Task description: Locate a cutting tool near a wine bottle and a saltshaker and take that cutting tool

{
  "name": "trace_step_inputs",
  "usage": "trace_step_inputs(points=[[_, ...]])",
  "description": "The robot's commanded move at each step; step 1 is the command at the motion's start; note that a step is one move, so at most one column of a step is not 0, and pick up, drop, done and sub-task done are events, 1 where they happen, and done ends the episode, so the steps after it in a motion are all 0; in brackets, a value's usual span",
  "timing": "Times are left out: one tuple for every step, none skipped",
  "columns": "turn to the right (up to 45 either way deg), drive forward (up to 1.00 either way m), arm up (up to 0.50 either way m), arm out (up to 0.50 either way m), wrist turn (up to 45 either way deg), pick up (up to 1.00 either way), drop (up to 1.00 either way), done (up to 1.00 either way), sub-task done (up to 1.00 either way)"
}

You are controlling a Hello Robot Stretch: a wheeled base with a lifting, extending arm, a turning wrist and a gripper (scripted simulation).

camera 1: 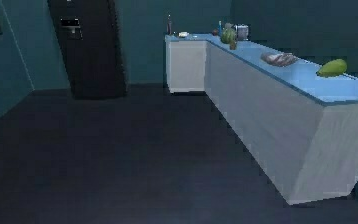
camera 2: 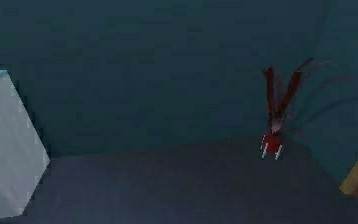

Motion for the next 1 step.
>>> trace_step_inputs(points=[[0.0, 1.0, 0.0, 0.0, 0.0, 0.0, 0.0, 0.0, 0.0]])
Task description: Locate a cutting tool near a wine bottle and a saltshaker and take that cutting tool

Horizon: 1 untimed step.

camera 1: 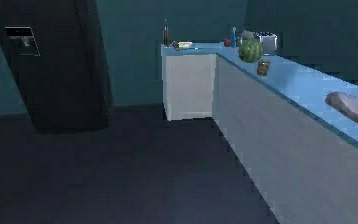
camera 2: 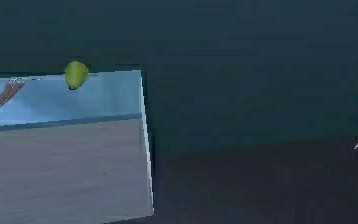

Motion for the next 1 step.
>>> trace_step_inputs(points=[[0.0, 1.0, 0.0, 0.0, 0.0, 0.0, 0.0, 0.0, 0.0]])
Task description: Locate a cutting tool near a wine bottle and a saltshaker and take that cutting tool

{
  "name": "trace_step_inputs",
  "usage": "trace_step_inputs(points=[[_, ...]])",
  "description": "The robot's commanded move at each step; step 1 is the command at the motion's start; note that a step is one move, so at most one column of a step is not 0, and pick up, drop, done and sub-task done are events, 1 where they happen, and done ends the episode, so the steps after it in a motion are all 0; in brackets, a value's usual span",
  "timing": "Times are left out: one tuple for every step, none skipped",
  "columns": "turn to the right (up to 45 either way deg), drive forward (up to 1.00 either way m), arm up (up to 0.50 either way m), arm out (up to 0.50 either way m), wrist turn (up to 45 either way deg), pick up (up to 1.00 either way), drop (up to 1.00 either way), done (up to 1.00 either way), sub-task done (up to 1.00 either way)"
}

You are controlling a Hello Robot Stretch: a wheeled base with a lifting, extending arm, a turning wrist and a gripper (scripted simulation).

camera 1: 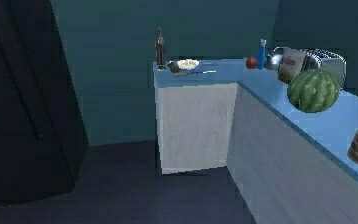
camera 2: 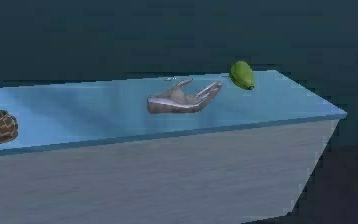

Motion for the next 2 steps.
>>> trace_step_inputs(points=[[-3.0, 0.0, 0.0, 0.0, 0.0, 0.0, 0.0, 0.0, 0.0], [0.0, 0.85, 0.0, 0.0, 0.0, 0.0, 0.0, 0.0, 0.0]])
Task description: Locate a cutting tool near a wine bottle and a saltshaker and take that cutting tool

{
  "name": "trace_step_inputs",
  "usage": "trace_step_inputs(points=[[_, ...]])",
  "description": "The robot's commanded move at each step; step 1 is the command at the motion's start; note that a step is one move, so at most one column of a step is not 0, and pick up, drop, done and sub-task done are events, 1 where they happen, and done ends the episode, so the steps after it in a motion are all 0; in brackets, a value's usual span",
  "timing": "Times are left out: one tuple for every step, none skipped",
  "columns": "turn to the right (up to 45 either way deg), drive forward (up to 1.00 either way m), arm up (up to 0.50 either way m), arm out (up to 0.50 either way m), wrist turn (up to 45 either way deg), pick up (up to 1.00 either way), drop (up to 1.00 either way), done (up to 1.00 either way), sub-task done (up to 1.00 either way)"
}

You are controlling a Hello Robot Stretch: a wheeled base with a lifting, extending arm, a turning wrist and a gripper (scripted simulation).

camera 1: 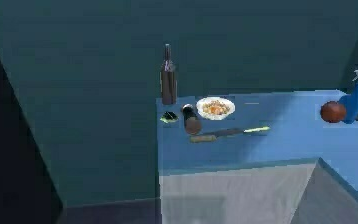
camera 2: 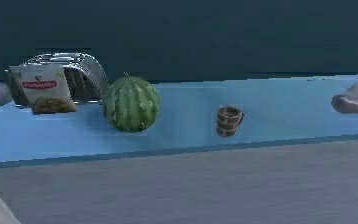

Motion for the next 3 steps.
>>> trace_step_inputs(points=[[-45.0, 0.0, 0.0, 0.0, 0.0, 0.0, 0.0, 0.0, 0.0], [-9.0, 0.0, 0.0, 0.0, 0.0, 0.0, 0.0, 0.0, 0.0], [0.0, 0.3, 0.0, 0.0, 0.0, 0.0, 0.0, 0.0, 0.0]])
